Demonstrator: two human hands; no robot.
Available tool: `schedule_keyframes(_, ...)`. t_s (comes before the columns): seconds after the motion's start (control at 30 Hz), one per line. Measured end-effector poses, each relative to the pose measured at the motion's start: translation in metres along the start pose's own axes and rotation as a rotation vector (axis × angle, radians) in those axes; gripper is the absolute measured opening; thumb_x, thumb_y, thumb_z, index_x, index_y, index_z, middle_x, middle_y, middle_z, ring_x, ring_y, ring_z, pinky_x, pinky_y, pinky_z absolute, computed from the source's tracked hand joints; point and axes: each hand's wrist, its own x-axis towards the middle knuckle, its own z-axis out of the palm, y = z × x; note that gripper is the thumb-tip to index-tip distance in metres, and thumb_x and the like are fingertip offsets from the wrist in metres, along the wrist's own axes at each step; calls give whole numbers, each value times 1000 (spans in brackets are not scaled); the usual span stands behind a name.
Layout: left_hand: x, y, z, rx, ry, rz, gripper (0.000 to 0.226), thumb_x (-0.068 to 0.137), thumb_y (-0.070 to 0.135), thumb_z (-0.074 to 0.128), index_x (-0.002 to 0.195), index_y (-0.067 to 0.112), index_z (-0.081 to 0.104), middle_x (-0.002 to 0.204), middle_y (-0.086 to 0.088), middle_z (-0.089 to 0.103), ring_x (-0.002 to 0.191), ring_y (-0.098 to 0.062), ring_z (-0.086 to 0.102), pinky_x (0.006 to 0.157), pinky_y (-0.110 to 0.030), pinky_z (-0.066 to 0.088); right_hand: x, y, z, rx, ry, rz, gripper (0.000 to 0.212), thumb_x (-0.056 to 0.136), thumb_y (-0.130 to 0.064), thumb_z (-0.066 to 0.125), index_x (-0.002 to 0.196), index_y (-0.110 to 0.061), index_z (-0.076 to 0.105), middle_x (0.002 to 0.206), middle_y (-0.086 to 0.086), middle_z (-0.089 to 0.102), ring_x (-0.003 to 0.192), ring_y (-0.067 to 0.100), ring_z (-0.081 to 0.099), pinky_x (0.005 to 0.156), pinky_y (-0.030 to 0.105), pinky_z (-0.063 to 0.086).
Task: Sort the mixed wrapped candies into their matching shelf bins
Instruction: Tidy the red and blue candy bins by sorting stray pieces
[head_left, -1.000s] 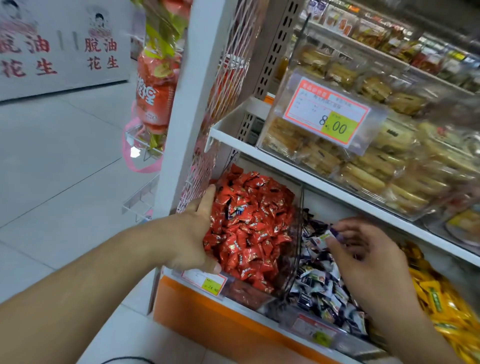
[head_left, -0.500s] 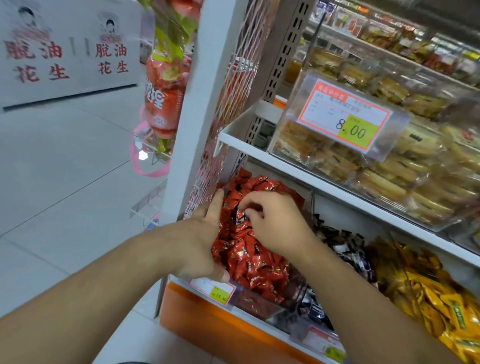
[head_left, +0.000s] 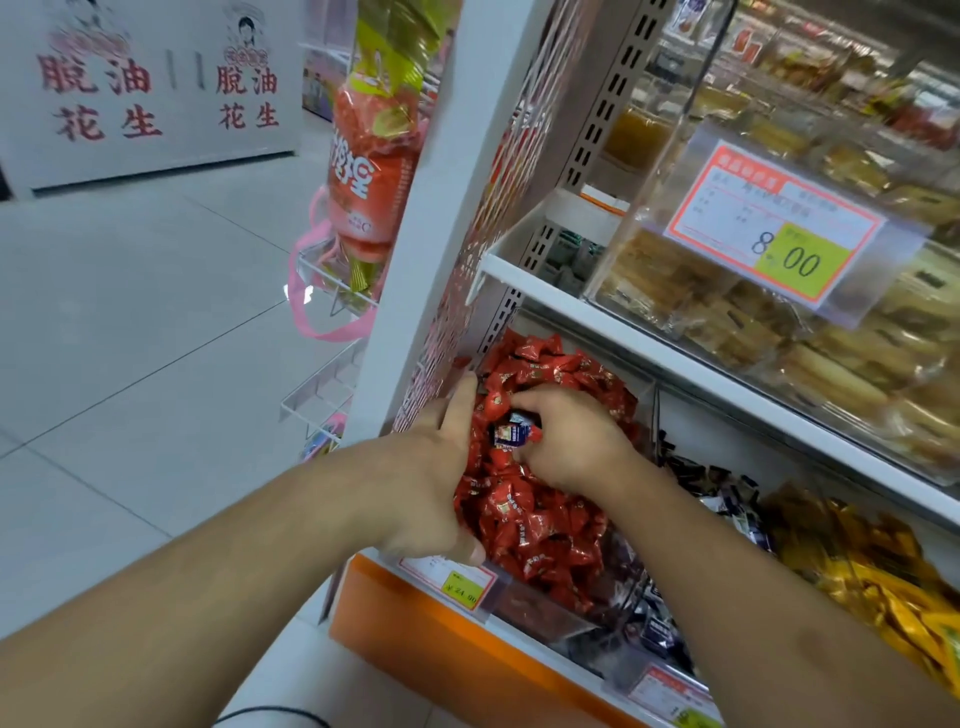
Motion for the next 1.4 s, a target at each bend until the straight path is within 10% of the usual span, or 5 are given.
schedule_keyframes(0.4, 0, 1, -1, -6, -12, -5, 148, 78, 52, 84, 143, 31, -48, 168, 6, -24, 149, -25, 35, 111, -33, 41, -4, 2, -2, 216, -91, 7, 26, 83, -13, 83, 101, -30, 74, 99, -15, 67, 92, 8, 66, 82, 29, 59)
schedule_keyframes(1.03, -4, 5, -4, 10, -5, -12, 147, 79, 51, 83, 144, 30, -47, 169, 6, -21, 149, -27, 34, 111, -35, 40, -19, 1, 4, 48, 26, -76, 16, 87, -28, 83, 97, -35, 71, 93, -8, 67, 81, 11, 62, 71, 28, 53)
schedule_keyframes(1.4, -5, 7, -6, 31, 34, 10, 149, 74, 53, 86, 149, 31, -41, 166, 7, -26, 154, -26, 19, 119, -35, 33, -64, 0, -23, 662, 250, -6, 20, 88, -8, 82, 85, -28, 79, 87, -12, 76, 83, 5, 72, 80, 25, 61)
